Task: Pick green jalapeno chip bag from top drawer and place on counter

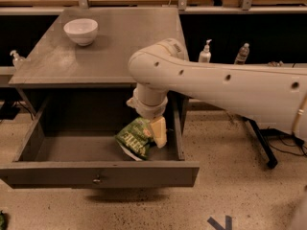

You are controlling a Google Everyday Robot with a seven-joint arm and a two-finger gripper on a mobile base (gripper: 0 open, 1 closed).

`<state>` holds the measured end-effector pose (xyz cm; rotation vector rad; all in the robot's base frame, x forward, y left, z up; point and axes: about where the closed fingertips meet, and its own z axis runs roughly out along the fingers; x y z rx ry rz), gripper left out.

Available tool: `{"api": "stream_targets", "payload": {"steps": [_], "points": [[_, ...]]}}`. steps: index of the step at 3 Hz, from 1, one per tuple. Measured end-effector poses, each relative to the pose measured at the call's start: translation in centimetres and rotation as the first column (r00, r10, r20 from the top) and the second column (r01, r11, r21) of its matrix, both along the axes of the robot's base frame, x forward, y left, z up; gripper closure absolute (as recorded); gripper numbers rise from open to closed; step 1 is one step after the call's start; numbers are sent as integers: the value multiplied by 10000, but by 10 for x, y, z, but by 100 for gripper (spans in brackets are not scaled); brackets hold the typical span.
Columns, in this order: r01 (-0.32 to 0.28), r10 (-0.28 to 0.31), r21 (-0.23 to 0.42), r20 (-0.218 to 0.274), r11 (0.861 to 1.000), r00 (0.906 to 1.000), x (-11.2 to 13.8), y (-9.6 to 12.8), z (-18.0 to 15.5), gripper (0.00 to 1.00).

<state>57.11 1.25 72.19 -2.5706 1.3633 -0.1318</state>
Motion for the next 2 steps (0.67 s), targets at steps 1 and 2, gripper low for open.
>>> {"api": "stream_targets", "payload": {"steps": [1, 2], "points": [[-875, 893, -1523, 46, 9845, 9960, 25, 6, -31, 0], [-1164, 1205, -2365, 30, 9646, 9927, 46, 3, -57, 18]]}}
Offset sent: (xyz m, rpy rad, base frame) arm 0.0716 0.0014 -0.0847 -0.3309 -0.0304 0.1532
